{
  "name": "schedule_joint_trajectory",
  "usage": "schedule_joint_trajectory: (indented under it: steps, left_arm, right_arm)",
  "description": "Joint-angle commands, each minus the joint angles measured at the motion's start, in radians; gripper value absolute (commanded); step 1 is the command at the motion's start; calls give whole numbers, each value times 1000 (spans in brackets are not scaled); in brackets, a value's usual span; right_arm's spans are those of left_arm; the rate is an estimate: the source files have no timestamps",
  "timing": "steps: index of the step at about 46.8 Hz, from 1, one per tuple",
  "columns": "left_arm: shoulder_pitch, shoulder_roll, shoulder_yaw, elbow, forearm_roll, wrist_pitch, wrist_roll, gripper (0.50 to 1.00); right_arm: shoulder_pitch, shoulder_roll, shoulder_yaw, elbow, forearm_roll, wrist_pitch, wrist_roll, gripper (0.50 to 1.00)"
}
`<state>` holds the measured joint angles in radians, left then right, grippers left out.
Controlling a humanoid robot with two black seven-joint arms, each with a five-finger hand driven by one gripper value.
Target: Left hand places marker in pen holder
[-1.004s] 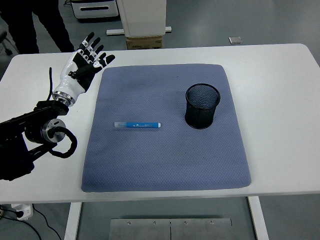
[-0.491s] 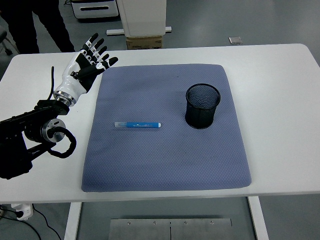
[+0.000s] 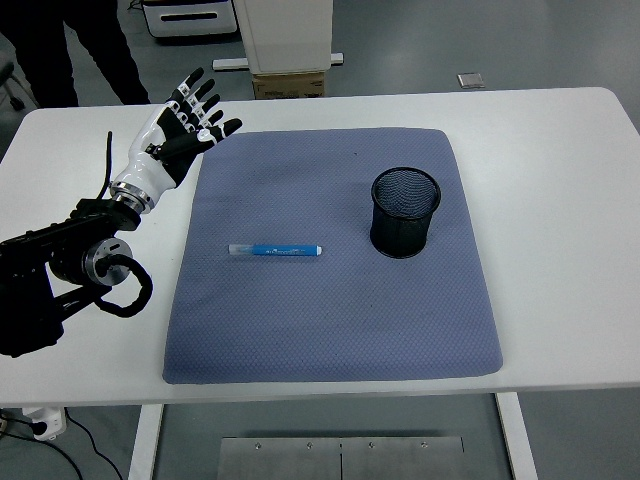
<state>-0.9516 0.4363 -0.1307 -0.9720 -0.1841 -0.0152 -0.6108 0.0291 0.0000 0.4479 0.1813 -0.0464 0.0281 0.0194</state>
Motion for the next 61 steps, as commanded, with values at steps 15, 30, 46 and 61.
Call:
schedule_joint_trajectory:
  steps: [15,30,46,61]
  left_arm:
    - [-26,6,29,-14,0,0,0,1000]
    - [-62,15,86,-16,2,0,0,1000]
    - [-138,30,189,-16,0,-48,0,1000]
    - [-269,44,385,-70,2,-51,0,1000]
  right_arm:
    - [0,0,0,1,0,1,0,1000]
    - [0,0,0,0,0,0,-1,1000]
    - [0,0,0,0,0,0,-1,1000]
    - [0,0,0,0,0,1,-1,1000]
